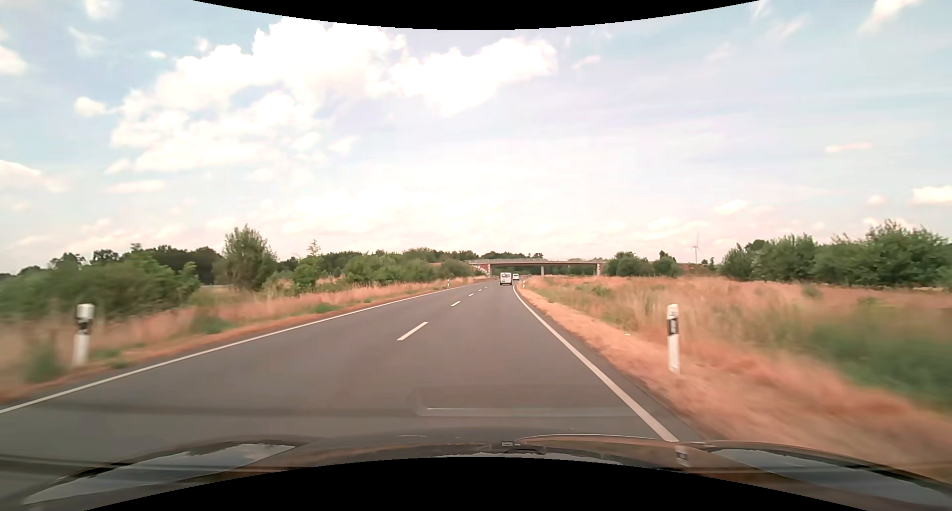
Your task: Follow the waypoints while adhering to traffic rules and regulations
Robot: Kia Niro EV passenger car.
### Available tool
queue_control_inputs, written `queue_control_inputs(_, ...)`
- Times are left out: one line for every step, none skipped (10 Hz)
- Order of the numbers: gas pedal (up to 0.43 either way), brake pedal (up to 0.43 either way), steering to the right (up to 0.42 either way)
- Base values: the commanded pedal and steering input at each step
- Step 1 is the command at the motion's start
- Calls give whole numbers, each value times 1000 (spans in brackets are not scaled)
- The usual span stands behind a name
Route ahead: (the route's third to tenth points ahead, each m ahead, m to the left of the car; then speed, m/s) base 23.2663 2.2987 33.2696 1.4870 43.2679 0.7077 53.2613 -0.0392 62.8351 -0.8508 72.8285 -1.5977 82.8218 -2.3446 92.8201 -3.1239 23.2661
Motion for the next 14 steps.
queue_control_inputs(220, 0, 3)
queue_control_inputs(220, 0, 2)
queue_control_inputs(220, 0, 1)
queue_control_inputs(220, 0, 2)
queue_control_inputs(220, 0, 3)
queue_control_inputs(220, 0, 3)
queue_control_inputs(220, 0, 3)
queue_control_inputs(220, 0, 4)
queue_control_inputs(220, 0, 4)
queue_control_inputs(220, 0, 4)
queue_control_inputs(220, 0, 5)
queue_control_inputs(220, 0, 5)
queue_control_inputs(220, 0, 6)
queue_control_inputs(220, 0, 6)
